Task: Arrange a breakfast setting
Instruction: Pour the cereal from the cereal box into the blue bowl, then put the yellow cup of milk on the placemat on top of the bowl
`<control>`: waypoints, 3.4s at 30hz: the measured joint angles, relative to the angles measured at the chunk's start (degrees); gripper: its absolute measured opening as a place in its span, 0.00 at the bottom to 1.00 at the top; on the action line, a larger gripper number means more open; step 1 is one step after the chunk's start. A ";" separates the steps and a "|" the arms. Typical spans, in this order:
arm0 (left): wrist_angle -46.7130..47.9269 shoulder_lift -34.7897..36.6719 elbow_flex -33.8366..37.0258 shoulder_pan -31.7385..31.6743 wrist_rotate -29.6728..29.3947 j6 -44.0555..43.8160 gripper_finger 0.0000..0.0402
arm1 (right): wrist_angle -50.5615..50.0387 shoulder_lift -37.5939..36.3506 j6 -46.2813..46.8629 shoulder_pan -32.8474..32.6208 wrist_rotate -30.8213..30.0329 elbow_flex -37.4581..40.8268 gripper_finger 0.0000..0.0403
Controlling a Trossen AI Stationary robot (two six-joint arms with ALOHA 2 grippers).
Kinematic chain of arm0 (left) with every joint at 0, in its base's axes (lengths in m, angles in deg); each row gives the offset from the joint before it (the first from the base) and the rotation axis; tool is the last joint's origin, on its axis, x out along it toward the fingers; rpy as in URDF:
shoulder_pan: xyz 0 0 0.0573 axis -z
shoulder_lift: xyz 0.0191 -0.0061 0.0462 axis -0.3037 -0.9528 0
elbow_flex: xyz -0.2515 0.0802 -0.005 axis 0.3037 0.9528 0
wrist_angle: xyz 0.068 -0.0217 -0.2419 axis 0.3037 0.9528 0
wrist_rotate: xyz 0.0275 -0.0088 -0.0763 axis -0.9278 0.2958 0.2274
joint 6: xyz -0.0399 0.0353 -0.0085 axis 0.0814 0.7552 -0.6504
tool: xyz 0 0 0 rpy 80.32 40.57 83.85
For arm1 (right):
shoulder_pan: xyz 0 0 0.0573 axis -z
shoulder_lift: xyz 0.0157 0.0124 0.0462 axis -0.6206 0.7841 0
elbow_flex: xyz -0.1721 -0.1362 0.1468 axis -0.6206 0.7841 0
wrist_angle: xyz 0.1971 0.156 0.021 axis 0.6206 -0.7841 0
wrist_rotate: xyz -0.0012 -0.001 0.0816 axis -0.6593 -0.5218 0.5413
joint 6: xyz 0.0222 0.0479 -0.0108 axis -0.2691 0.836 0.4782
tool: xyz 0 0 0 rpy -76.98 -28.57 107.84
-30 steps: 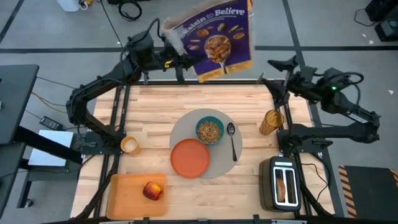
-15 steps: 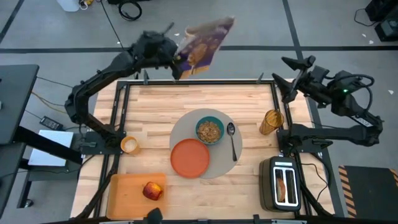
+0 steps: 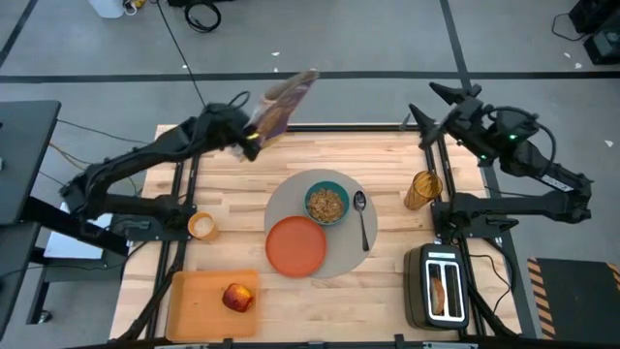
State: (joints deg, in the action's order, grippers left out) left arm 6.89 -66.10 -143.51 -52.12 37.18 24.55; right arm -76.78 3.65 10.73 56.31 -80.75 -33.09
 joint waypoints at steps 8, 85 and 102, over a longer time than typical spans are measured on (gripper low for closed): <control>1.67 15.55 14.78 -3.05 -8.37 -1.33 0.03 | 6.20 4.81 -3.24 1.48 -1.61 0.00 0.90; 17.94 26.05 -5.56 -11.37 -8.96 -8.95 0.59 | 9.61 13.95 3.82 3.24 -0.92 0.00 0.90; 19.77 19.88 -23.06 2.74 20.42 -9.21 0.59 | 10.02 13.95 -2.77 3.24 -2.19 0.00 0.89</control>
State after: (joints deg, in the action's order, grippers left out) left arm 26.65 -46.22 -166.57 -49.38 57.60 15.35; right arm -66.76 17.60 7.96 59.55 -82.95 -33.09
